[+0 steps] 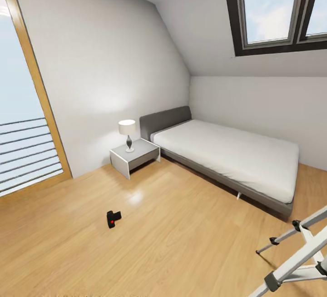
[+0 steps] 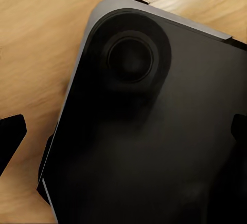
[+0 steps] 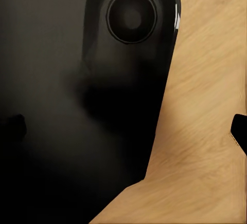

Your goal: Attach the digital camera to the camera tripod in the bedroom.

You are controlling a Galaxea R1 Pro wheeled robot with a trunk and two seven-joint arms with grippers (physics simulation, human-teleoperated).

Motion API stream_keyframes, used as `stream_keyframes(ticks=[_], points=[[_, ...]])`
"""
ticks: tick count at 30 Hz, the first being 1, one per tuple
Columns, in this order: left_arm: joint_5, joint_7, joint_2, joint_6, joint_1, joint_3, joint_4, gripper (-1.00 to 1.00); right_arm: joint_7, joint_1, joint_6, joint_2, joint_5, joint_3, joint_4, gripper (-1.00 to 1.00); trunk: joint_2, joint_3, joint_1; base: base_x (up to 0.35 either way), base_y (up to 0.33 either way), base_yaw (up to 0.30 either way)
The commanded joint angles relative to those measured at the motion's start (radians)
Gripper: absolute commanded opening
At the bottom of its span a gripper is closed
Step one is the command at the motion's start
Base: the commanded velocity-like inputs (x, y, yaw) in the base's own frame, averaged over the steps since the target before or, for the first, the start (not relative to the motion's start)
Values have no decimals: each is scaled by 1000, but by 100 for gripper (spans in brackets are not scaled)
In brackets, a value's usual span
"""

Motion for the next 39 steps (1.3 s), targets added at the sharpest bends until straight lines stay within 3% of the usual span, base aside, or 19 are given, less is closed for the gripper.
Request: stream_keyframes(ticks=[1, 39], points=[[3, 0, 0, -1, 0, 1, -1, 100, -1, 0, 0, 0, 9, 0, 0, 100, 0, -1, 0, 0, 0, 286], [5, 2, 0, -1, 0, 1, -1, 100, -1, 0, 0, 0, 9, 0, 0, 100, 0, -1, 0, 0, 0, 286]])
